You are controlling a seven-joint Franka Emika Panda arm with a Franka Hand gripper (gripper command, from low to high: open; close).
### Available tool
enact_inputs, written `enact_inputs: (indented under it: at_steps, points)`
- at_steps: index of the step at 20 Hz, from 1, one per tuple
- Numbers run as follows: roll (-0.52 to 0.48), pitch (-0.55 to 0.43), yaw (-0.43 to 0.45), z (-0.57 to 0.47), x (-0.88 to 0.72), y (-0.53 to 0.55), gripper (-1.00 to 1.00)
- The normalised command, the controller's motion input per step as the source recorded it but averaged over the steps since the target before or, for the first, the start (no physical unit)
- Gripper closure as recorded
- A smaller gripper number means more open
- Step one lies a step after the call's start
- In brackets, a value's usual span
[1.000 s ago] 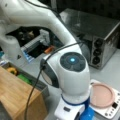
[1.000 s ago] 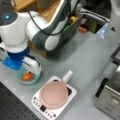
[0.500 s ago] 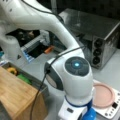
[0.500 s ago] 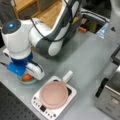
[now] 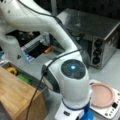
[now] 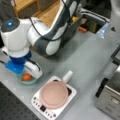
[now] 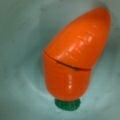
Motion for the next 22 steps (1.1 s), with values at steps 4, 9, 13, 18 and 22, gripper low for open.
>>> enact_inputs:
  at_steps: [4, 9, 13, 18, 22]
  points:
    - [0.073, -0.121, 0.003, -0.14, -0.05, -0.05, -1.0]
    - [0.078, -0.167, -0.007, -0.22, -0.08, 0.0, -1.0]
    - [0.085, -0.19, -0.012, -0.2, -0.15, 0.0, -1.0]
    - [0.086, -0.208, -0.007, -0.17, -0.22, -0.03, -1.0]
    - [0.101, -0.227, -0.001, -0.21, -0.23, -0.03, -1.0]
